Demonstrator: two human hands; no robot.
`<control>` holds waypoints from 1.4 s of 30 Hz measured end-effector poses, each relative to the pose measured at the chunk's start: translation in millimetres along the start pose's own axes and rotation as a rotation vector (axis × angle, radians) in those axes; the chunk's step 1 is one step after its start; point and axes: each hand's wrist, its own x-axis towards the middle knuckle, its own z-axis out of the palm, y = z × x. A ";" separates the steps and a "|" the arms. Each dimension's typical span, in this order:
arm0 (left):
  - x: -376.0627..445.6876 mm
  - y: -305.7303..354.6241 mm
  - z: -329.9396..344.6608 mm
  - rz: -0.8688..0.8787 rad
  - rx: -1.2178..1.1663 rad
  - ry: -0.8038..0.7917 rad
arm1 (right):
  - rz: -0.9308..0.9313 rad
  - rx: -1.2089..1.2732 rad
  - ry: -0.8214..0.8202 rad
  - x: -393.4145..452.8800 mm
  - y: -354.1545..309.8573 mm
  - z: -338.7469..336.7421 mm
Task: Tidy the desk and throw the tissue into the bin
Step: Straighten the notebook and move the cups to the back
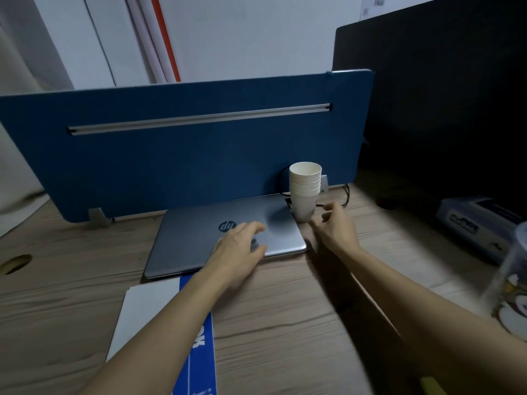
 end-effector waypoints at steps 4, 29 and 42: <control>-19.5 19.4 0.2 0.021 -0.020 -0.003 | 0.008 0.000 -0.014 -35.9 -0.2 -23.4; -134.2 176.1 39.0 0.162 -0.262 -0.138 | -0.037 0.163 0.113 -242.3 45.2 -188.3; -121.3 248.2 85.7 0.137 -0.513 -0.226 | 0.037 0.123 0.340 -246.7 111.6 -256.6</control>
